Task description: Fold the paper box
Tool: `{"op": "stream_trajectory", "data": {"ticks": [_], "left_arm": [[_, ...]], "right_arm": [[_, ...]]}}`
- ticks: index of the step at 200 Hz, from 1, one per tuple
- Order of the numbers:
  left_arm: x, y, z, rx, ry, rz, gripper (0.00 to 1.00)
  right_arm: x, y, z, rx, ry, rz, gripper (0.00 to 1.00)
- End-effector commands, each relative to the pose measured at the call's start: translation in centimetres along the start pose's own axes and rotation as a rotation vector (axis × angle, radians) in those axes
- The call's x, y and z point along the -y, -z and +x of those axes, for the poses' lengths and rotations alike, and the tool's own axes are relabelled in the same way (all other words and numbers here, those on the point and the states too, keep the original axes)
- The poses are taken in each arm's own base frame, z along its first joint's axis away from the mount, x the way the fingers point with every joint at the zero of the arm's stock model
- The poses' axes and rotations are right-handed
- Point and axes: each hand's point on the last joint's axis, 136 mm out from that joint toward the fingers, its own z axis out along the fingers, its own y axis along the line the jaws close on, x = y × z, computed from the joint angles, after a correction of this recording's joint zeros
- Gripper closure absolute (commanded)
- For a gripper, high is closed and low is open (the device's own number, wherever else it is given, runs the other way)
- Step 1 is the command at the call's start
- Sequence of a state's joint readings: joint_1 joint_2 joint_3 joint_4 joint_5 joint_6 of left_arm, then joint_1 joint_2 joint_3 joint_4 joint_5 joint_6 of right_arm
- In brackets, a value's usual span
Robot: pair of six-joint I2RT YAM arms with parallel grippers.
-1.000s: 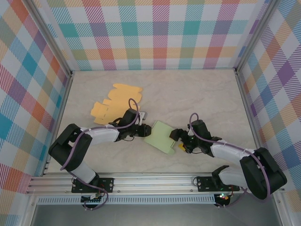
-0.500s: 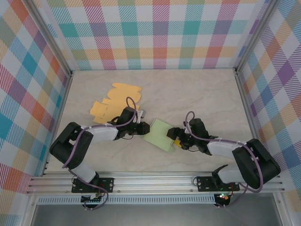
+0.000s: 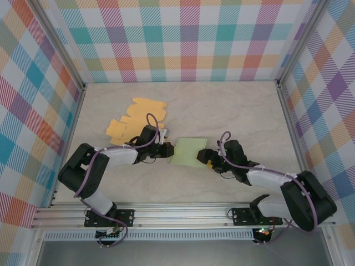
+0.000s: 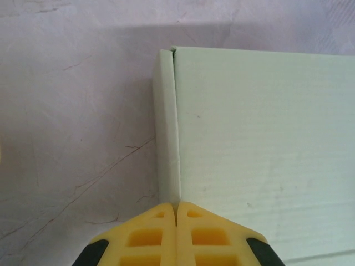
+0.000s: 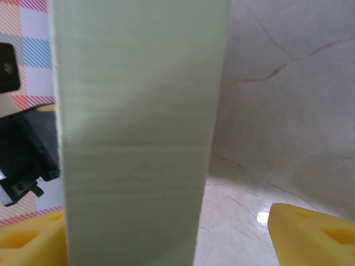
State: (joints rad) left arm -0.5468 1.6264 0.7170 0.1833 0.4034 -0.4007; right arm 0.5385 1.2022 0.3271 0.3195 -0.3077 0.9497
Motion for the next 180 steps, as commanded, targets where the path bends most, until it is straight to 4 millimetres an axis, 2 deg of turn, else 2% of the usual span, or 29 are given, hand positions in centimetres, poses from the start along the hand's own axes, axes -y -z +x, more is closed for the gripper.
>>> {"op": "stream_trajectory", "data": {"ticks": [1, 45, 95, 119, 139, 180], "left_arm": [[-2.5, -0.3, 3.0, -0.108, 0.07, -0.077, 0.95], [-2.4, -0.1, 2.8, -0.102, 0.07, -0.076, 0.95], [-2.1, 0.1, 2.4, -0.094, 0.062, -0.072, 0.94], [-2.0, 0.1, 2.3, -0.094, 0.059, -0.067, 0.95], [-1.9, 0.2, 2.3, -0.095, 0.06, -0.068, 0.94], [-1.5, 1.1, 1.4, -0.055, 0.041, -0.073, 0.89]], "right_arm": [[1.8, 1.1, -0.3, 0.048, 0.028, 0.112, 0.15], [2.0, 1.8, -0.6, 0.061, 0.046, 0.135, 0.13], [-2.2, 0.5, -1.7, 0.006, 0.101, -0.02, 0.14], [-3.0, -0.2, -2.2, -0.01, 0.094, -0.068, 0.16], [-3.3, -0.6, -2.5, -0.014, 0.088, -0.09, 0.22], [-3.6, -0.6, -2.7, -0.02, 0.063, -0.103, 0.43]]}}
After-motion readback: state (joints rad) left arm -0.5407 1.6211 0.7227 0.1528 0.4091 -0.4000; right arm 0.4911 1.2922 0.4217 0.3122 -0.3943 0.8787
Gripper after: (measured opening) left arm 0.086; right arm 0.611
